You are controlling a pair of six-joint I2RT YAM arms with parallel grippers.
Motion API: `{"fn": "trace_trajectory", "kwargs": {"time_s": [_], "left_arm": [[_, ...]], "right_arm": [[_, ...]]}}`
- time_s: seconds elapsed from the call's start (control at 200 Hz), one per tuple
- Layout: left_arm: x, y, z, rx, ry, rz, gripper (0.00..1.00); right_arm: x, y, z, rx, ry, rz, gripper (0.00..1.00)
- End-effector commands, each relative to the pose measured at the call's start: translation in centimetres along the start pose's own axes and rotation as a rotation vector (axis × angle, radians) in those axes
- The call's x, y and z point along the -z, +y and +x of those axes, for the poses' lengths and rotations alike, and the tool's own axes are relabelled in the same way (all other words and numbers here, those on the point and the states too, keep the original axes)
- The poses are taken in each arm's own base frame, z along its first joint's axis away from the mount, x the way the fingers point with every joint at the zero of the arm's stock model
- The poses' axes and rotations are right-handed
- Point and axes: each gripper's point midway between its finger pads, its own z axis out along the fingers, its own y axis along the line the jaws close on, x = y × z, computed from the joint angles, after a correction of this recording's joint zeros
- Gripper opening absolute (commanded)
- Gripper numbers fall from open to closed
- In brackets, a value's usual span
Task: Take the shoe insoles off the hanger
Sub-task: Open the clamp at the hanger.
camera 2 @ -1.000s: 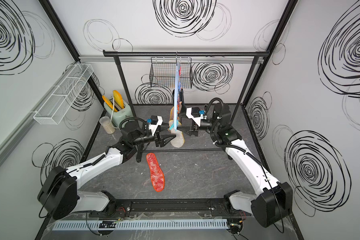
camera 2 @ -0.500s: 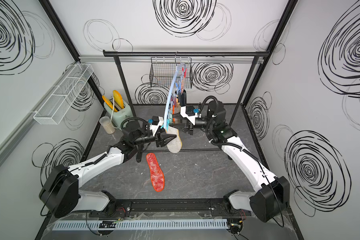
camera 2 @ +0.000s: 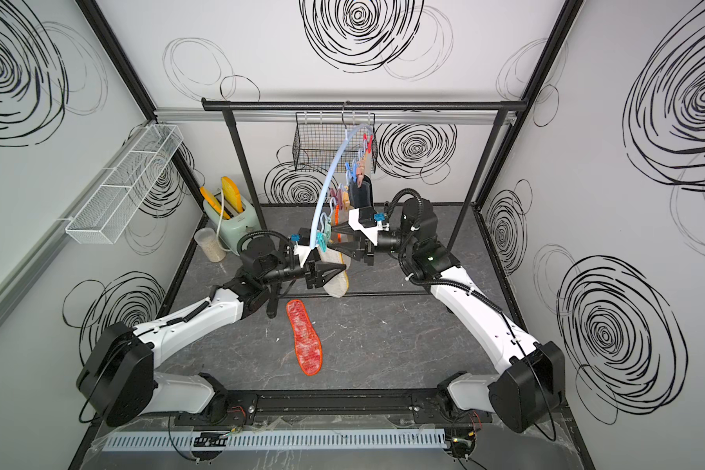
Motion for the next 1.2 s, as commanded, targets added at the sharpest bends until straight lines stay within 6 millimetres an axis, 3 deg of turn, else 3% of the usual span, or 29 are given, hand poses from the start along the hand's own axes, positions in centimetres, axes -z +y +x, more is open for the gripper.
{"fn": "trace_trajectory", "kwargs": {"time_s": [0.0, 0.15, 0.36, 0.69, 0.845, 1.015, 1.196], "left_arm": [[0.1, -0.6, -1.9, -0.064, -0.045, 0.013, 0.62], [-0.1, -0.7, -1.7, -0.057, -0.041, 0.023, 0.60], [-0.1, -0.7, -1.5, -0.055, -0.034, 0.024, 0.56], [-0.4, -1.0, -1.6, -0.056, -0.031, 0.032, 0.52], [-0.5, -0.9, -1.3, -0.057, -0.026, 0.030, 0.52], [-0.5, -1.1, -1.3, -0.062, -0.026, 0.036, 0.51], [-0.5, -1.1, -0.6, -0.050, -0.001, 0.044, 0.38]], "right_arm": [[0.2, -0.2, -2.0, 0.057, -0.029, 0.032, 0.44], [0.5, -0.8, -1.8, 0.066, -0.021, 0.083, 0.53], [0.4, -0.4, -2.3, 0.066, -0.041, 0.058, 0.53], [0.3, 0.3, -2.3, 0.065, -0.051, 0.029, 0.43], [0.4, 0.3, -2.4, 0.066, -0.052, 0.028, 0.31], [0.5, 0.4, -2.4, 0.067, -0.052, 0.030, 0.29], [0.5, 0.5, -2.5, 0.067, -0.053, 0.028, 0.27]]}}
